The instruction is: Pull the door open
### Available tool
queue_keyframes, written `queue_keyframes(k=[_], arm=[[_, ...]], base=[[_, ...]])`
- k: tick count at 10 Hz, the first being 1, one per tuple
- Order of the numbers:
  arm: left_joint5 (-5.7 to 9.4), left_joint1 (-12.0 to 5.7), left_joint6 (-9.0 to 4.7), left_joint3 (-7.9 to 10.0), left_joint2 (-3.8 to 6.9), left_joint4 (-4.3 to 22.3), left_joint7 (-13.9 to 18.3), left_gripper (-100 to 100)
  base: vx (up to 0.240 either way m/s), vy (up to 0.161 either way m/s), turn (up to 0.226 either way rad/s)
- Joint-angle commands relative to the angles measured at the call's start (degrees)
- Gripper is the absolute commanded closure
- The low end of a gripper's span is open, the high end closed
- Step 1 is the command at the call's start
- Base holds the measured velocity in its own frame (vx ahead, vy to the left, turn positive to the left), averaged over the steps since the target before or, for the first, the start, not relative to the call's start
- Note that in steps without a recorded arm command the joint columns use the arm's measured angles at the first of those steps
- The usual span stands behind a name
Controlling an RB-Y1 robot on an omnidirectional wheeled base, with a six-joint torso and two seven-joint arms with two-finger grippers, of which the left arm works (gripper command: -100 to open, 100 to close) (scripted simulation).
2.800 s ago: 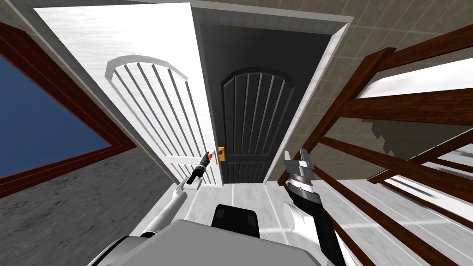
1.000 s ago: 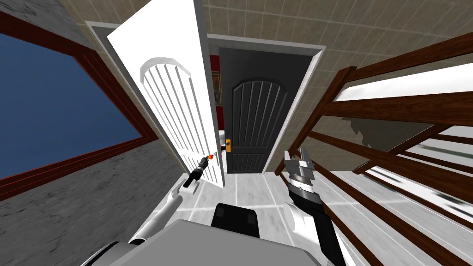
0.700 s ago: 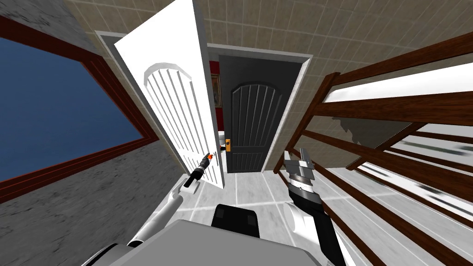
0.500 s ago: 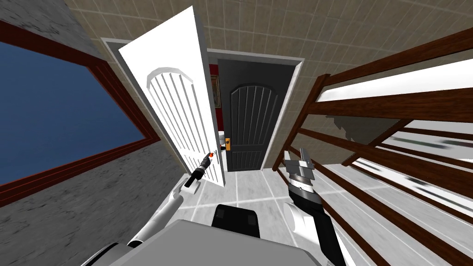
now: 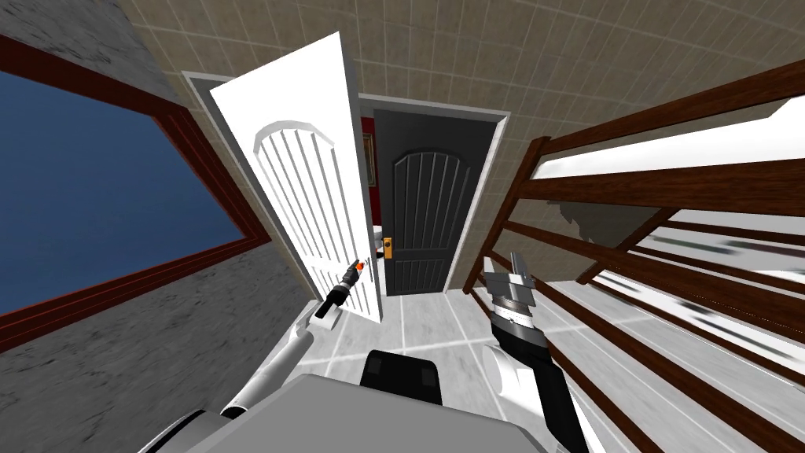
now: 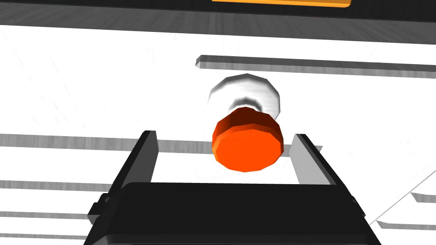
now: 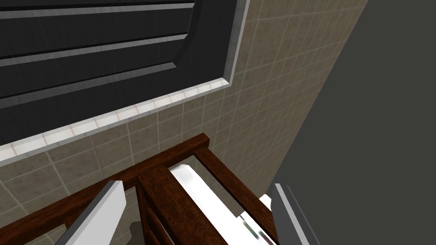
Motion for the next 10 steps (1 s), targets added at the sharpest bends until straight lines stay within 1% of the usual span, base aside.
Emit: queue_keyframes(k=[1, 2, 7, 8, 9, 10], arm=[[0.0, 0.0, 0.0, 0.0, 0.0, 0.0, 0.0, -100], [0.0, 0.0, 0.0, 0.0, 0.0, 0.0, 0.0, 100], [0.0, 0.0, 0.0, 0.0, 0.0, 0.0, 0.0, 100], [-0.01, 0.8, -0.84, -0.94, 1.44, -0.3, 1.1, 100], [-0.01, 1.03, -1.14, -1.26, 1.87, -0.5, 1.5, 100], [0.0, 1.57, -1.84, -2.01, 2.86, -0.8, 2.3, 100]], base=[[0.093, -0.002, -0.003], [-0.007, 0.004, 0.005], [-0.019, 0.002, 0.002], [-0.099, 0.097, -0.176], [-0.171, 0.146, -0.203], [-0.166, 0.152, -0.196]])
